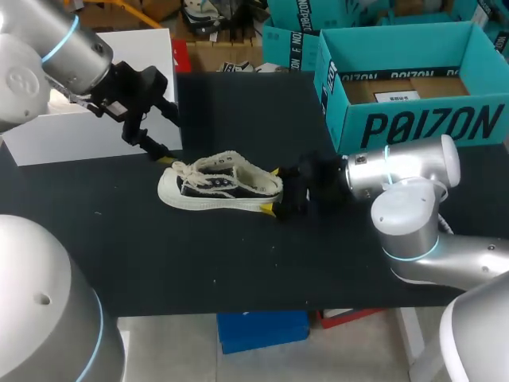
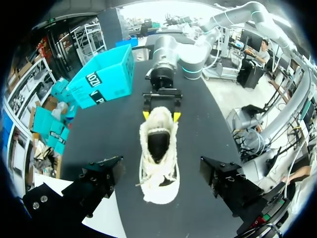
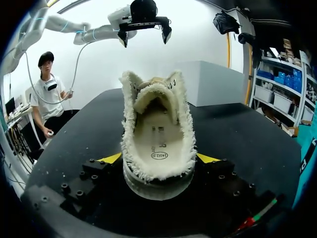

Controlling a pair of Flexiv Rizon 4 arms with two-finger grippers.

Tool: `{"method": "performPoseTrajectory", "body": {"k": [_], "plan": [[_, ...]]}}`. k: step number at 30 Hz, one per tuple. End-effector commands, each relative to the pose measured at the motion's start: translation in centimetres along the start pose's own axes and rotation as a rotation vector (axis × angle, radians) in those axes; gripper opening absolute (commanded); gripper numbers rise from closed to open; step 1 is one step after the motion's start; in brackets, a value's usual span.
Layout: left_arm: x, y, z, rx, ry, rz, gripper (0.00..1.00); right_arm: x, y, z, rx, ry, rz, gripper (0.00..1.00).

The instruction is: Take the shoe out of the shoebox, open the shoe tongue, remove and reinsert the insole, then place the shoe into the shoebox

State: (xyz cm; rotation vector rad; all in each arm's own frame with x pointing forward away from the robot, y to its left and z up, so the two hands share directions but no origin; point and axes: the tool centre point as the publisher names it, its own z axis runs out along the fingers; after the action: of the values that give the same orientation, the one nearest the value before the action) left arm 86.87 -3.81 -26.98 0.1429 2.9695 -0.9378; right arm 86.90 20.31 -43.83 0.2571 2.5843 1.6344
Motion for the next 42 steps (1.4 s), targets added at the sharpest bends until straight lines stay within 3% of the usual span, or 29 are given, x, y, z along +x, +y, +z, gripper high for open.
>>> {"method": "performPoseTrajectory", "body": {"k": [1, 10, 21, 29, 42], "plan": [[-0.9, -3.4, 1.9, -0.077, 0.019, -0.026, 1.0, -0.2, 0.0, 0.3, 0.002, 0.0, 0.002, 0.0], [-0.7, -7.1, 4.7, -0.192, 0.053, -0.107, 1.0, -0.2, 0.0, 0.3, 0.002, 0.0, 0.002, 0.0], [-0.6, -8.5, 5.8, -0.352, 0.025, -0.262, 1.0, -0.2, 0.0, 0.3, 0.002, 0.0, 0.002, 0.0], [-0.5, -8.4, 5.8, -0.395, 0.003, -0.313, 1.0, -0.2, 0.0, 0.3, 0.002, 0.0, 0.002, 0.0], [-0.4, -8.4, 5.8, -0.391, -0.004, -0.323, 1.0, -0.2, 0.0, 0.3, 0.002, 0.0, 0.002, 0.0]]}}
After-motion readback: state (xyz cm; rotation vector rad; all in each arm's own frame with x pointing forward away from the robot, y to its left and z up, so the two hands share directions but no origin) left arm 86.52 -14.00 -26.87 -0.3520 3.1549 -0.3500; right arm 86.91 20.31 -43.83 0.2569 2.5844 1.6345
